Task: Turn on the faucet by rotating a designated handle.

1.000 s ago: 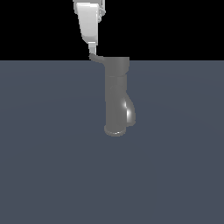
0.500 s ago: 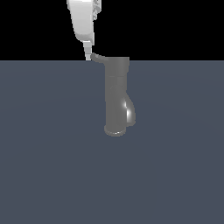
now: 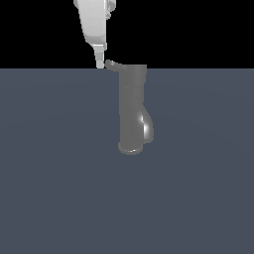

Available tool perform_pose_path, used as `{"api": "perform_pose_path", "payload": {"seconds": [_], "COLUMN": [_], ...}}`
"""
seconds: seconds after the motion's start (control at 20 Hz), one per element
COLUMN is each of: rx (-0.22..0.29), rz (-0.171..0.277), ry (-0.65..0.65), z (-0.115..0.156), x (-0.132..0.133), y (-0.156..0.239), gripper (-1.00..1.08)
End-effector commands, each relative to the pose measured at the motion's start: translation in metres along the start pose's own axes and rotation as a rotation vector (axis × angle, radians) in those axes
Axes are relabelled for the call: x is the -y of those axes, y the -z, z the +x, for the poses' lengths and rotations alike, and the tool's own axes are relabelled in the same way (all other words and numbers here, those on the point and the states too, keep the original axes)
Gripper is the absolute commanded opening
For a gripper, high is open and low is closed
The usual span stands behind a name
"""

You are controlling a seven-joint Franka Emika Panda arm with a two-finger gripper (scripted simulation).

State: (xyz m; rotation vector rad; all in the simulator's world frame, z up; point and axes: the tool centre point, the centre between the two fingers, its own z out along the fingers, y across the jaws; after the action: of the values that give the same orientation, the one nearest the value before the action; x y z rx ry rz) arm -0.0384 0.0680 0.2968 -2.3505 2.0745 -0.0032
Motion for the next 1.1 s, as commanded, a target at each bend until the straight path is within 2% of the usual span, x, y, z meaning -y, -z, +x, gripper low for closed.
{"api": "perform_pose_path", "payload": {"seconds": [0.0, 0.4, 0.45, 1.05], "rx": [-0.003, -0.003, -0.002, -0.003], "rz": [-0.004, -0.006, -0.005, -0.006], "ry": [-0.027, -0.029, 0.004, -0.027], "z": [0.02, 0.032, 0.012, 0.092], "x": [-0.01, -0.034, -0.03, -0.053], "y": [0.0, 0.001, 0.0, 0.001], "gripper": [-1.0, -1.0, -1.0, -1.0]}}
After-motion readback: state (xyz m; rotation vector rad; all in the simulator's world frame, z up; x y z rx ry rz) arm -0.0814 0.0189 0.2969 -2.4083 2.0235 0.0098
